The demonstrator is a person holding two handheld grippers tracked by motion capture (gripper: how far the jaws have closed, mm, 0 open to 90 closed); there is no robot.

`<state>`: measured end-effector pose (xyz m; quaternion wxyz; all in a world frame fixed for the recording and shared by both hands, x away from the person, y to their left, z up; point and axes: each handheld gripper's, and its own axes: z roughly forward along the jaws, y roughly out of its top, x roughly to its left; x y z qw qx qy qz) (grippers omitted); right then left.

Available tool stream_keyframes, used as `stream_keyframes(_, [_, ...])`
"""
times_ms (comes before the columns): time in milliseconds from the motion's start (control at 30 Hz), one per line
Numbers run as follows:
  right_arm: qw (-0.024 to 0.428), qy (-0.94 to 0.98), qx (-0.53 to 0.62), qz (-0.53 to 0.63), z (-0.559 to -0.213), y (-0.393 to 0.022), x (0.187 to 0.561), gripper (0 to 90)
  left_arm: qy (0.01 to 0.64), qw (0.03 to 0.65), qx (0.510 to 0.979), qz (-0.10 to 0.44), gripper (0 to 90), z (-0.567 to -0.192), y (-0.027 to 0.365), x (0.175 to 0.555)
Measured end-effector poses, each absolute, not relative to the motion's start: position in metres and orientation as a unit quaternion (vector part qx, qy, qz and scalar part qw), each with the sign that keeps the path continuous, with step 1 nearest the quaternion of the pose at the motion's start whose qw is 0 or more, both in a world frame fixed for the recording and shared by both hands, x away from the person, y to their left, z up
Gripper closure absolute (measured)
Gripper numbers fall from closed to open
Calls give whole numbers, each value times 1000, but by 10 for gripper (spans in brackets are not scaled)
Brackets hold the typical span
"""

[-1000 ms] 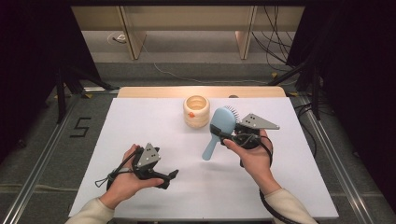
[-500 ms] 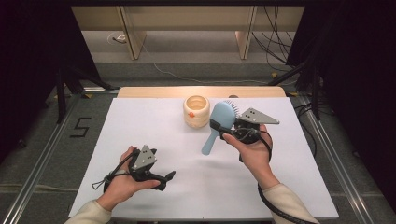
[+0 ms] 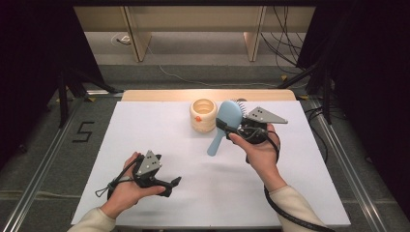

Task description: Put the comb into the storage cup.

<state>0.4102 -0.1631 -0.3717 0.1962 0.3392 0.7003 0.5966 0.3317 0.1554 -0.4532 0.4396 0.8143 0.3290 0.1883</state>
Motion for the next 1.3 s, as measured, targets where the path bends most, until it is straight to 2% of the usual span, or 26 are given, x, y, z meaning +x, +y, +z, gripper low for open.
stream_keyframes(1300, [201, 693, 345, 601, -362, -160, 424, 512, 336, 443, 808, 194, 0, -452, 156, 333])
